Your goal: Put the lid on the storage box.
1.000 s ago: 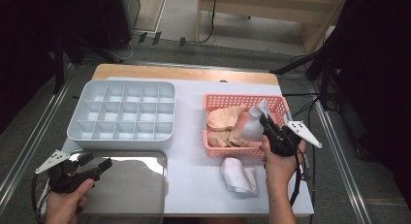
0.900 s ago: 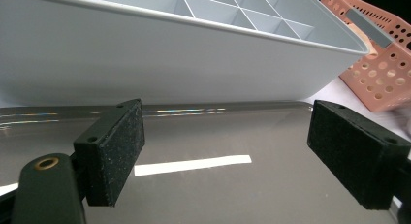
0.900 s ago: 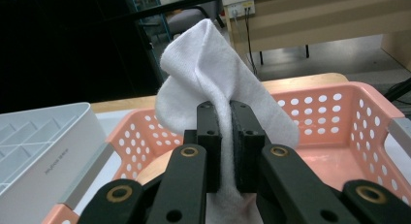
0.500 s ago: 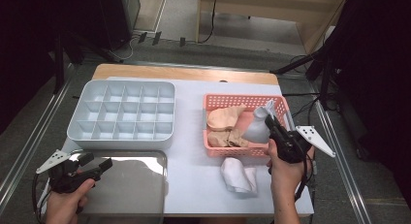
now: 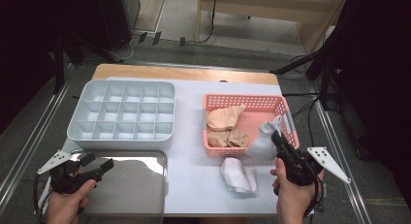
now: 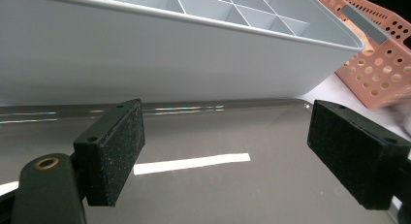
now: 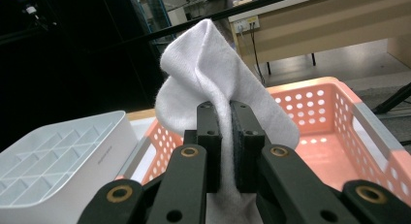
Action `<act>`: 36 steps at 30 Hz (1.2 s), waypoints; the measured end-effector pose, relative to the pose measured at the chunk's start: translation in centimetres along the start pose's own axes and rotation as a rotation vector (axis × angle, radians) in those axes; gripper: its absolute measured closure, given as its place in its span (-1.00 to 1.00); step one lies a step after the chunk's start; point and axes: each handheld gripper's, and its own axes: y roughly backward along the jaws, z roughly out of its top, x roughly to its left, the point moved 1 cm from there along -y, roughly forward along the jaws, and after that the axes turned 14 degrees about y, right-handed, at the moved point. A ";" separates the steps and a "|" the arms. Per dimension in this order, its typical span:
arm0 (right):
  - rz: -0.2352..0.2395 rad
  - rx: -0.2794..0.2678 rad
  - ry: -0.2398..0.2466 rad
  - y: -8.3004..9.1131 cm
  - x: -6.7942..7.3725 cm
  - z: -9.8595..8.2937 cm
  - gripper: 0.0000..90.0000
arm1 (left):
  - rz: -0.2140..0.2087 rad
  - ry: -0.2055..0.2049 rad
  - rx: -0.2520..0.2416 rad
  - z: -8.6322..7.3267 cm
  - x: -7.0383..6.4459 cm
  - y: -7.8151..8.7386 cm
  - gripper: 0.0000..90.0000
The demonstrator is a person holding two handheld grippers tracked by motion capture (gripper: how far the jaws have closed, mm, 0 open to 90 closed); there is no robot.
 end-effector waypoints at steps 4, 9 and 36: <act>0.002 -0.010 -0.015 1.7 0.0 -0.7 0.90 | -0.003 -0.001 0.004 -0.1 -0.1 0.0 -0.68; -0.005 -0.013 -0.026 3.3 -0.2 -1.8 0.90 | -0.005 0.002 -0.003 -0.1 -0.3 0.0 -0.68; -0.073 0.232 -0.086 3.1 -3.3 -11.8 0.33 | -0.007 -0.040 0.024 -0.6 -1.9 -1.1 -0.68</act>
